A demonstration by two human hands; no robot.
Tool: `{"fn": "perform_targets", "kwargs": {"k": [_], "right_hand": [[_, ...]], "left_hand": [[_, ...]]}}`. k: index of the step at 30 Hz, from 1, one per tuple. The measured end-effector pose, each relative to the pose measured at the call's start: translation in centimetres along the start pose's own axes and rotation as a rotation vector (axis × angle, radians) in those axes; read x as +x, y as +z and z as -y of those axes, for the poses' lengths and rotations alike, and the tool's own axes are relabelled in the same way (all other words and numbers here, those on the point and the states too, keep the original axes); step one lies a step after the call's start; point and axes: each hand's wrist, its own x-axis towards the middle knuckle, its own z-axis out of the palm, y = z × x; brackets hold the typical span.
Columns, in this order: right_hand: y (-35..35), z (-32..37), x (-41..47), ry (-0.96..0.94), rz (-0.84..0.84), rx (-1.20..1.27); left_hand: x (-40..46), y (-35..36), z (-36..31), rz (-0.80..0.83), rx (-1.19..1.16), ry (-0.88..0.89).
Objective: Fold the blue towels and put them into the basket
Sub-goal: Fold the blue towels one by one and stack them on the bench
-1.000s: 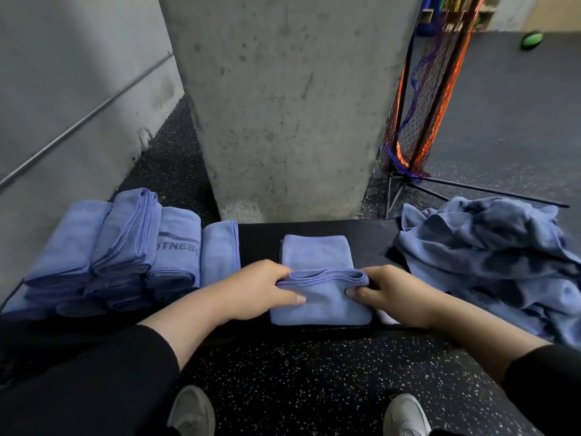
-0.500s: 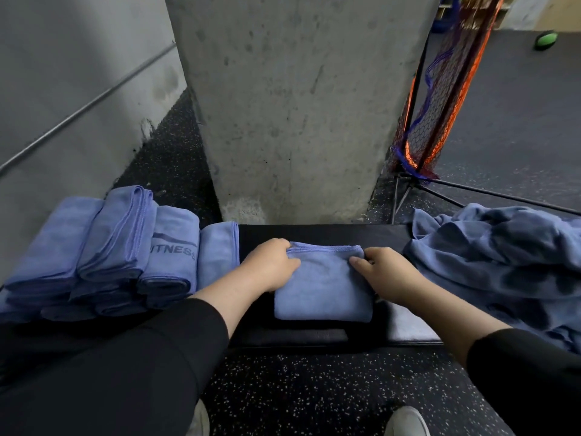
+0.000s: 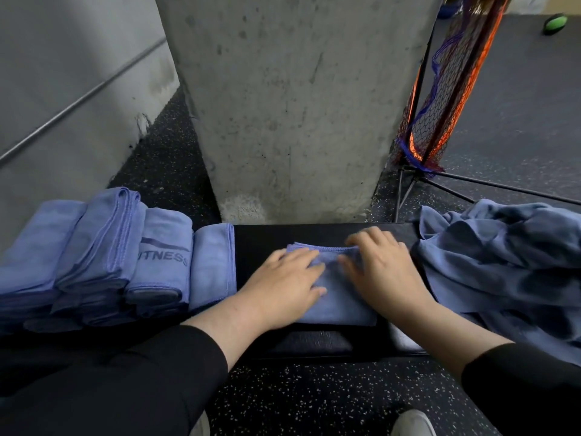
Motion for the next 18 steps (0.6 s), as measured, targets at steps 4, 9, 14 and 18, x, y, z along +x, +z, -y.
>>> {"fn": "perform_targets", "kwargs": {"k": [4,9,14,18], "right_hand": [[0.7,0.6,-2.5,-0.094,0.406,0.108],[1.0,-1.0,-3.5,-0.062,0.59,0.061],[-0.3,-2.1,-3.5,-0.121,0.526,0.136],[-0.9,-3.2,-4.6,-0.33,0.319,0.163]], "left_hand": [[-0.7,1.1,-0.2,0.098,-0.019,-0.03],[-1.0,1.8,0.2,0.127,-0.061,-0.059],[-0.9,1.7,0.2,0.117,-0.078,-0.063],[-1.6,1.2,0.1,-0.06,-0.029,-0.016]]}}
